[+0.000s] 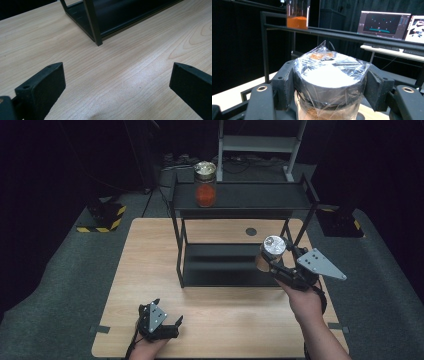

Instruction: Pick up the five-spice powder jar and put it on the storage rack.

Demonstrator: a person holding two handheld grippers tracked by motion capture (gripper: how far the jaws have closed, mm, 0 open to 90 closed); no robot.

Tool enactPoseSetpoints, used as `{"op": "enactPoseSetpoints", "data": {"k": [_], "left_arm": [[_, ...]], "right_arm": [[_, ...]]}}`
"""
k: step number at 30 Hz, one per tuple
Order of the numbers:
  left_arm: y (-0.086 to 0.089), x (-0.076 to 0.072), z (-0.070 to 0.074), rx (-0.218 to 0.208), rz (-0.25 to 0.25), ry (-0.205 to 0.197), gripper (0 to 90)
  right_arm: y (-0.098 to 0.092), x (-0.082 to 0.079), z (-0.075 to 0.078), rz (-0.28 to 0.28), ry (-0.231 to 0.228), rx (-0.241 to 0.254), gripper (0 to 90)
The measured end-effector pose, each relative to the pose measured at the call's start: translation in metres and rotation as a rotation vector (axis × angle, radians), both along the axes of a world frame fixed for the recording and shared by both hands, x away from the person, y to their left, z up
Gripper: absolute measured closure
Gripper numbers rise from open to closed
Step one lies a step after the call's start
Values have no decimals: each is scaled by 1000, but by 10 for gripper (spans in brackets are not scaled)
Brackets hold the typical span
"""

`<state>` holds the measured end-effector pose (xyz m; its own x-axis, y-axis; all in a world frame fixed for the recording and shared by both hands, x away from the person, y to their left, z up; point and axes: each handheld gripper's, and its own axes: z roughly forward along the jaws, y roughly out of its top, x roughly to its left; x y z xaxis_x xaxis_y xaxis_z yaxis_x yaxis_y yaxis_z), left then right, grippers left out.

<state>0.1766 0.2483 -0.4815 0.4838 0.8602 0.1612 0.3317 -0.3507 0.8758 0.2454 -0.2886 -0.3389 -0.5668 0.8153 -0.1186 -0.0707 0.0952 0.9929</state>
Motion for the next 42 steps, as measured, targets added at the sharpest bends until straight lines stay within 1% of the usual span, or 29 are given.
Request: {"op": "enactPoseSetpoints", "data": {"k": [8,19,25,38,42], "left_arm": [[0,0,0,1,-2,-2,7],[2,0,0,-6,-4,-1,7],[2,0,0,-6,-6,-1,7],[3,0,0,-9,-8,-1,7],[3,0,0,-11,-9,-1,7]], "right_arm": [[1,6,14,0,-16,8,342],[3,10,34,-11,-53,21,342],[4,12,41,-16,-61,34,342],[8,16,58,-20,-88,44,342],[9,18,63,-24,-96,56,342]]}}
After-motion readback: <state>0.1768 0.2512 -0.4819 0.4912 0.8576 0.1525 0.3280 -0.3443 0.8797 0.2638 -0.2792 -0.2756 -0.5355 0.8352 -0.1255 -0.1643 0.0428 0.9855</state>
